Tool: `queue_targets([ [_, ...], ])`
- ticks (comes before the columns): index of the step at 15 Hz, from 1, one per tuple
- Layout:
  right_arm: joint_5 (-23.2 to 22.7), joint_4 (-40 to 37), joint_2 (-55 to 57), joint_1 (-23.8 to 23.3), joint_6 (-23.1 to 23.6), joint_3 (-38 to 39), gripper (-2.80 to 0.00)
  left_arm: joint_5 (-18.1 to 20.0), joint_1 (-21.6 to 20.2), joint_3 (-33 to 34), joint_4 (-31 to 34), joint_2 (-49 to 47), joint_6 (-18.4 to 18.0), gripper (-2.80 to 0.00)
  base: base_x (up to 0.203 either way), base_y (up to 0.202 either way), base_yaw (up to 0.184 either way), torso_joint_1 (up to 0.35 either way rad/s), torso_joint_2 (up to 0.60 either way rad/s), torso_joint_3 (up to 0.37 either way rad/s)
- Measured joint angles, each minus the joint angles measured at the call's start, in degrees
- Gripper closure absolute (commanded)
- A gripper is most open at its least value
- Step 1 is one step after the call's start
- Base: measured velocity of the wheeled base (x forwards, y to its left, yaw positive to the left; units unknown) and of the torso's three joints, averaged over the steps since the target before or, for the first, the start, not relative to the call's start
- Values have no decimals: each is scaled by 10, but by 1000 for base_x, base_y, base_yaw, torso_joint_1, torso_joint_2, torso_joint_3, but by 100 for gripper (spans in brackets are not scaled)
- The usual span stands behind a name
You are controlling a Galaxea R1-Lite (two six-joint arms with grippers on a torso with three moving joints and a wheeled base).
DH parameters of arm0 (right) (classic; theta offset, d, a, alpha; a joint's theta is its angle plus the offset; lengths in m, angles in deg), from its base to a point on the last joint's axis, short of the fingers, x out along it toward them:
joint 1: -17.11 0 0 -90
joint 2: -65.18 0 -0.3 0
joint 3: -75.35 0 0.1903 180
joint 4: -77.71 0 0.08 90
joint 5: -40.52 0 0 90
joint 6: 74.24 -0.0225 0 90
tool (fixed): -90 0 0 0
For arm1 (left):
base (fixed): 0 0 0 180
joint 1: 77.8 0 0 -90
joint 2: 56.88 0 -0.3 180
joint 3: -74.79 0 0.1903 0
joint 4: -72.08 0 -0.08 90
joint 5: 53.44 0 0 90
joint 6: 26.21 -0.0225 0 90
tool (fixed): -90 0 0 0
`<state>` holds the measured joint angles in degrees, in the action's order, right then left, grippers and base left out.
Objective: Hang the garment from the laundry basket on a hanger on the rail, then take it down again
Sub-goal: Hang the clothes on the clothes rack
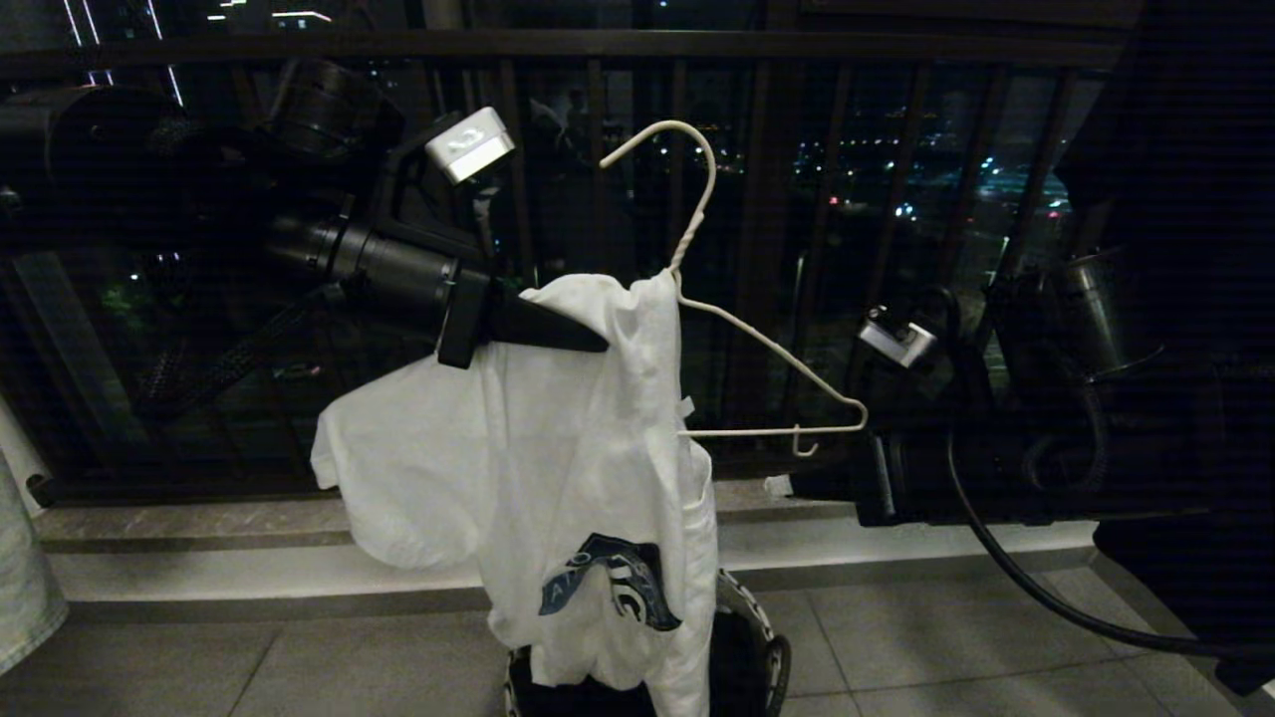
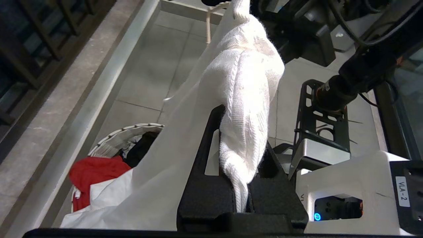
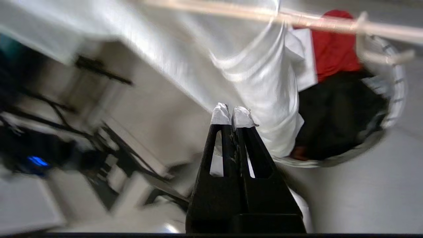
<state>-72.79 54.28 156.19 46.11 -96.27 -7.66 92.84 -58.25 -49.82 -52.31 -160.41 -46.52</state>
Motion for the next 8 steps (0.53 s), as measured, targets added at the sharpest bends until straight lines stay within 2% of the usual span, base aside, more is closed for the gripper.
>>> queue_targets([
  [2, 40, 23, 2, 20, -63, 0, 0, 0, -1, 0, 0, 1, 0, 0, 0, 0, 0, 0, 0, 0],
  [5, 150, 61, 15, 66, -134, 18, 0, -1, -2, -1, -1, 1, 0, 0, 0, 0, 0, 0, 0, 0],
  [6, 182, 81, 24, 78, -146, 23, -280, -1, -2, -2, -2, 1, -1, 0, 0, 0, 0, 0, 0, 0],
  [8, 239, 112, 46, 91, -163, 25, -280, -1, -3, -3, -2, -1, 0, 0, 0, 0, 0, 0, 0, 0],
])
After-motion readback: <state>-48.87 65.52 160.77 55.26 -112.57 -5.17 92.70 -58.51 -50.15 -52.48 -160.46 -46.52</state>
